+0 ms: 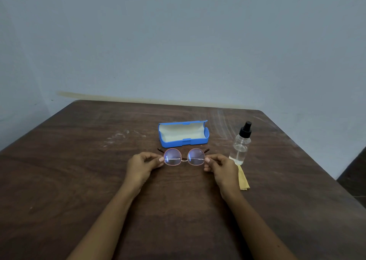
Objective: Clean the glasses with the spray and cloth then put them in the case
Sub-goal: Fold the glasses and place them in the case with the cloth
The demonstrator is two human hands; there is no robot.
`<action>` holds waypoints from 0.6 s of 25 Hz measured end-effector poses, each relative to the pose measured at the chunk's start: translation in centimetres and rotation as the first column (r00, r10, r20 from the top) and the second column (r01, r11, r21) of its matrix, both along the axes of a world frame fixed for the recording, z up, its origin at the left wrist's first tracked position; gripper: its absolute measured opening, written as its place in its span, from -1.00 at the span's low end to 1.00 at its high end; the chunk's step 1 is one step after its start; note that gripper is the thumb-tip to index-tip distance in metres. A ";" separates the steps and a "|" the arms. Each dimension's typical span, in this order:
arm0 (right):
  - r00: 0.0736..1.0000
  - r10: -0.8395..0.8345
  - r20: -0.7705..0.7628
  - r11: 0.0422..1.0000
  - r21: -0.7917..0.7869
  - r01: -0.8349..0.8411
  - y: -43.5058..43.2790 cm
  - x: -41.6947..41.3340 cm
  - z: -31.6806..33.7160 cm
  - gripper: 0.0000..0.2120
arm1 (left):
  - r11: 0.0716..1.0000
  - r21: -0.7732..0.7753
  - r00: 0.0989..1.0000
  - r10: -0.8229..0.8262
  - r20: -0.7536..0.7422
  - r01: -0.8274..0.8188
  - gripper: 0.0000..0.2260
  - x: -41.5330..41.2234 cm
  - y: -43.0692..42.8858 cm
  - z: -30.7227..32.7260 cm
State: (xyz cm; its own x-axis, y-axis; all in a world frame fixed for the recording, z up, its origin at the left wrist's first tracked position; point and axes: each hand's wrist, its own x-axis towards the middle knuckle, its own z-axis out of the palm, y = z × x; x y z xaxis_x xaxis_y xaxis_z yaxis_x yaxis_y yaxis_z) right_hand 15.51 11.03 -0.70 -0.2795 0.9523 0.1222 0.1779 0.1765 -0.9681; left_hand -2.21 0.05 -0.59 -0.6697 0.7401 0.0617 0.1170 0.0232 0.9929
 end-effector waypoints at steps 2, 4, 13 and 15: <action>0.999 -0.011 0.034 1.000 0.022 0.010 0.0 -0.1 0.0 -0.90 | 0.998 -0.048 0.991 0.039 -0.126 -0.045 -0.95 0.2 0.0 0.1; 0.998 -0.019 0.060 0.999 0.040 0.017 0.0 -0.2 0.1 -0.89 | 0.995 -0.066 0.968 0.063 -0.243 -0.081 -0.96 0.4 0.1 0.2; 0.988 -0.024 0.150 0.996 0.091 0.010 -0.2 -0.2 0.3 -0.90 | 0.990 -0.058 0.892 0.090 -0.444 -0.129 -0.95 0.3 0.4 -0.1; 0.985 -0.031 0.169 0.994 0.105 0.013 -0.3 -0.2 0.4 -0.89 | 0.989 -0.062 0.879 0.089 -0.469 -0.133 -0.96 0.3 0.3 -0.1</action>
